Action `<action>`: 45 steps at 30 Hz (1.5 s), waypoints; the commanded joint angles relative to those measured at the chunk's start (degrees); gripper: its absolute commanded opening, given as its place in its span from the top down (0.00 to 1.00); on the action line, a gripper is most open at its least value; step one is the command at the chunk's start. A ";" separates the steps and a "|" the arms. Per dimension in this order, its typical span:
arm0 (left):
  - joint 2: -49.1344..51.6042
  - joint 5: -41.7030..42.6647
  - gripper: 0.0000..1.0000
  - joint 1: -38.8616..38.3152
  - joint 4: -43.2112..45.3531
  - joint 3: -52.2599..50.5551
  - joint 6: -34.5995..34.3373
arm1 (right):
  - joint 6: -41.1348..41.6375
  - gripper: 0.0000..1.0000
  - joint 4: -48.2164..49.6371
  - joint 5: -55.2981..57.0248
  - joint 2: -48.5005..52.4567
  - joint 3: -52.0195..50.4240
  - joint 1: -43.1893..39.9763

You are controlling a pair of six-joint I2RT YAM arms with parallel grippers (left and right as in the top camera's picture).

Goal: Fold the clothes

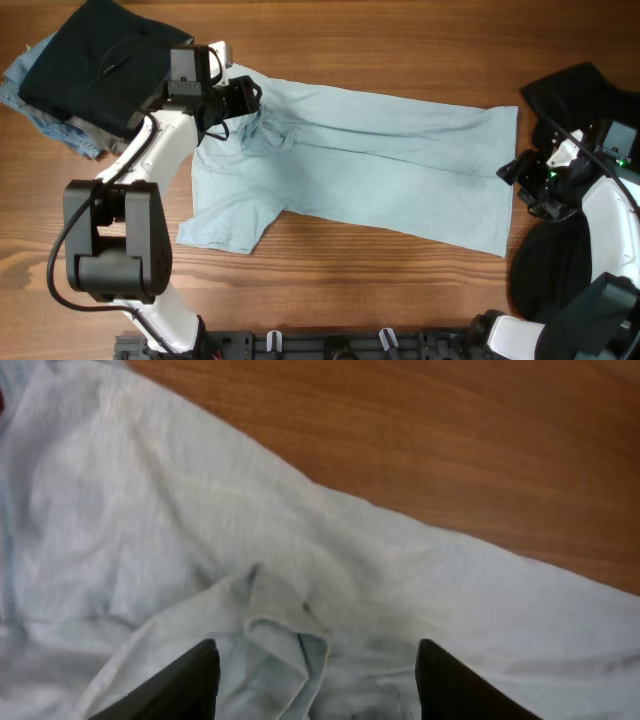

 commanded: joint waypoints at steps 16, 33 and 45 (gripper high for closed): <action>4.74 -2.43 0.60 -0.59 -18.60 0.17 6.19 | -0.96 0.37 -0.70 -1.09 -0.79 0.98 -0.20; -1.53 6.29 0.96 -1.88 -18.62 4.07 3.82 | -1.09 0.37 -0.07 -1.05 -0.79 0.98 -0.20; 2.10 -3.69 0.36 -9.77 -7.87 4.04 2.93 | -1.09 0.37 0.09 -1.07 -0.79 0.98 -0.20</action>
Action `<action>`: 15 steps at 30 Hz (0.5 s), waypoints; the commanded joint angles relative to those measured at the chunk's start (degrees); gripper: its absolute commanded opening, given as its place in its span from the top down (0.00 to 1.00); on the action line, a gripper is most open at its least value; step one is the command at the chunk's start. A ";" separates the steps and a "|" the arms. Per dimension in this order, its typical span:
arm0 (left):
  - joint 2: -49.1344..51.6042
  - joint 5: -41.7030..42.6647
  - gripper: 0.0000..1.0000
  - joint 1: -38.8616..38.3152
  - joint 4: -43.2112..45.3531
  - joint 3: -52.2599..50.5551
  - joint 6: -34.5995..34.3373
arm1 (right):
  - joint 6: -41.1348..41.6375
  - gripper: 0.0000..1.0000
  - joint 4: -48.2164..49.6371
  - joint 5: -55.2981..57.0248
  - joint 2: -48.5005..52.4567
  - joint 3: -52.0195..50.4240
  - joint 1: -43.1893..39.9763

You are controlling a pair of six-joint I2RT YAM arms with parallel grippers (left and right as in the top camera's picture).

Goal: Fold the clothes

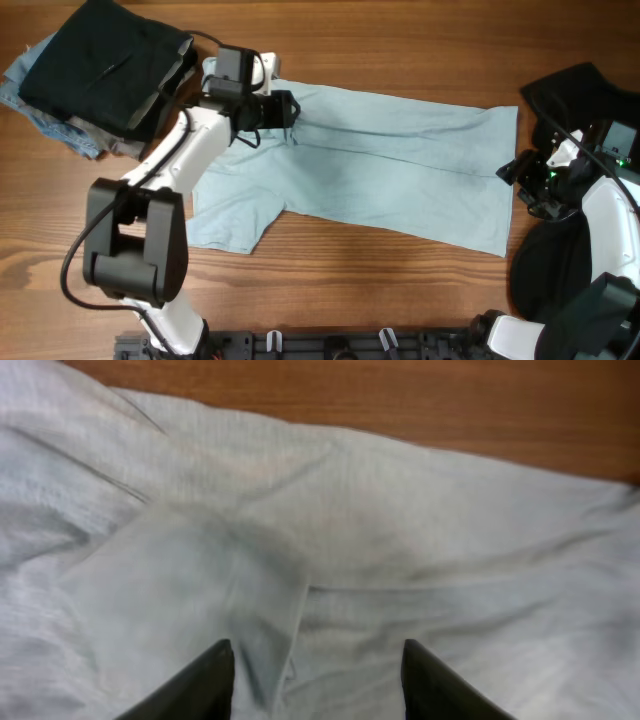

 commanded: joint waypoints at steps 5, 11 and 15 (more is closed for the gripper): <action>-1.44 -5.35 0.43 2.82 -4.83 2.34 -0.17 | -1.25 0.38 -1.05 -0.87 -0.76 1.01 -0.20; -12.90 -5.55 0.49 12.37 -28.26 5.33 0.00 | -4.20 0.40 -5.53 -0.92 -6.34 1.01 -0.20; -13.79 -5.55 0.49 18.01 -45.64 4.35 0.00 | -4.07 0.32 -9.62 -0.68 -11.04 1.01 -0.20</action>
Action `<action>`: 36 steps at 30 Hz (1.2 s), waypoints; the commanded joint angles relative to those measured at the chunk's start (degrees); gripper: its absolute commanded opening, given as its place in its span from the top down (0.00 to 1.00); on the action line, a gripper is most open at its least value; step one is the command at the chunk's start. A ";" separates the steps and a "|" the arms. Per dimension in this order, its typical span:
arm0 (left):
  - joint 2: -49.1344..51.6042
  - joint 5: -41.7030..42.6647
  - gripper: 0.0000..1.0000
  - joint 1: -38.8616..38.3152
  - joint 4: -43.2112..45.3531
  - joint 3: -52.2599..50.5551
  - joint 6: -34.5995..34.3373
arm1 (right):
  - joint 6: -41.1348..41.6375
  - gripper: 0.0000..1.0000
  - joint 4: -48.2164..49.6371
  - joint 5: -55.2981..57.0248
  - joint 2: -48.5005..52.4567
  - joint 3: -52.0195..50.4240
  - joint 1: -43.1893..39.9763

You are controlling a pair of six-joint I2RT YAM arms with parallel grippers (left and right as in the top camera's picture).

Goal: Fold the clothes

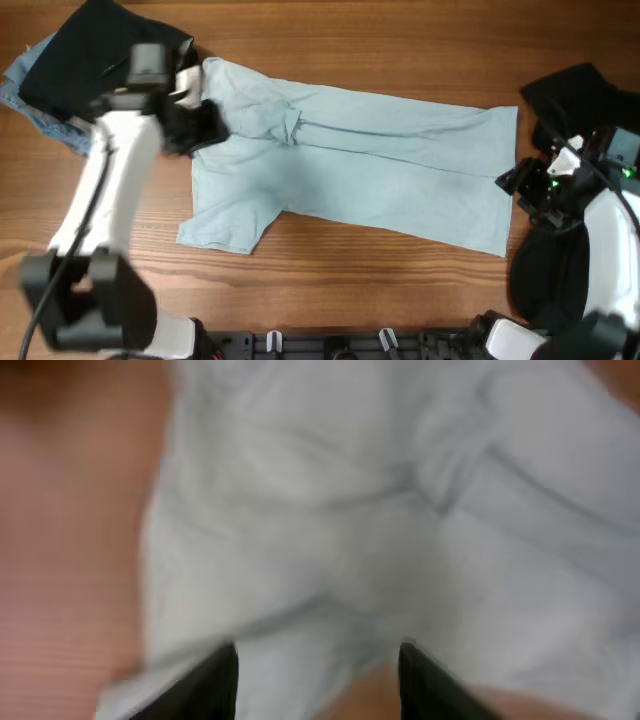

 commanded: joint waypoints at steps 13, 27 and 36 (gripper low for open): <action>-0.20 -0.35 0.60 8.68 0.26 -27.34 -7.48 | 2.10 0.27 -5.46 -0.26 2.47 -1.51 -0.20; 2.40 -1.60 0.94 8.68 13.00 -33.53 -9.16 | 0.37 0.26 -5.18 -0.22 11.26 -1.53 -0.20; 0.46 -0.31 0.96 9.84 5.22 -27.76 -8.68 | 6.36 0.23 -4.02 2.58 11.39 -5.20 -0.90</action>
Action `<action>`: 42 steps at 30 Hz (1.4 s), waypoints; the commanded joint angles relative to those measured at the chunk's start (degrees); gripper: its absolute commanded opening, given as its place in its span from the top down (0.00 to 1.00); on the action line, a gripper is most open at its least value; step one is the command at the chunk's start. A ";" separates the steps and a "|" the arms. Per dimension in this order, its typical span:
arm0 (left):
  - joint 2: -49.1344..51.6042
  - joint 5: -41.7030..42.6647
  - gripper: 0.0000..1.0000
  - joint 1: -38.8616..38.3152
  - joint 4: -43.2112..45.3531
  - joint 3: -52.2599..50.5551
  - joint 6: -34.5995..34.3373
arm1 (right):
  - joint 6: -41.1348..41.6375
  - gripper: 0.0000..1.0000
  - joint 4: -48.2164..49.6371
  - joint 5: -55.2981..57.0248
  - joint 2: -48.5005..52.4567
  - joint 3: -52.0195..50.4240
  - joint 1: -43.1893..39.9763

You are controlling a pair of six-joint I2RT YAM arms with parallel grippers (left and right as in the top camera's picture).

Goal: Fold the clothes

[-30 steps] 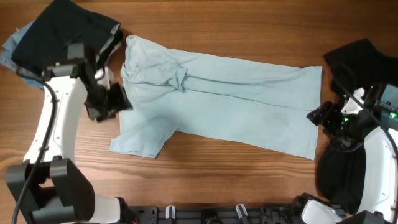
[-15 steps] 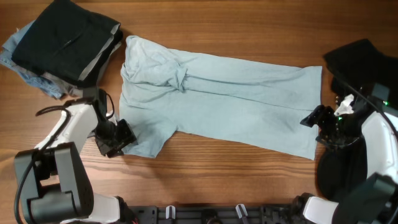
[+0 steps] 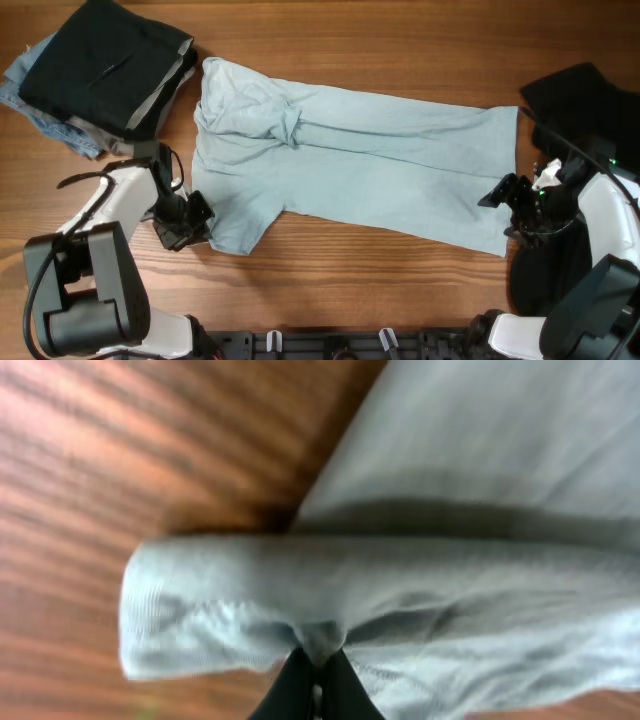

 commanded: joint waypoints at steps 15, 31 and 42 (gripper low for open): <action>-4.44 2.75 0.96 1.16 -3.52 5.03 0.50 | 14.14 0.22 14.29 4.20 0.66 -13.70 -0.52; -10.40 4.94 0.96 1.22 -5.11 6.99 0.50 | 5.14 0.96 -0.28 4.20 -1.36 -3.89 -0.52; -24.76 3.72 0.96 2.38 -1.92 7.65 0.48 | 3.10 0.96 -0.22 2.67 -9.64 -1.90 -0.50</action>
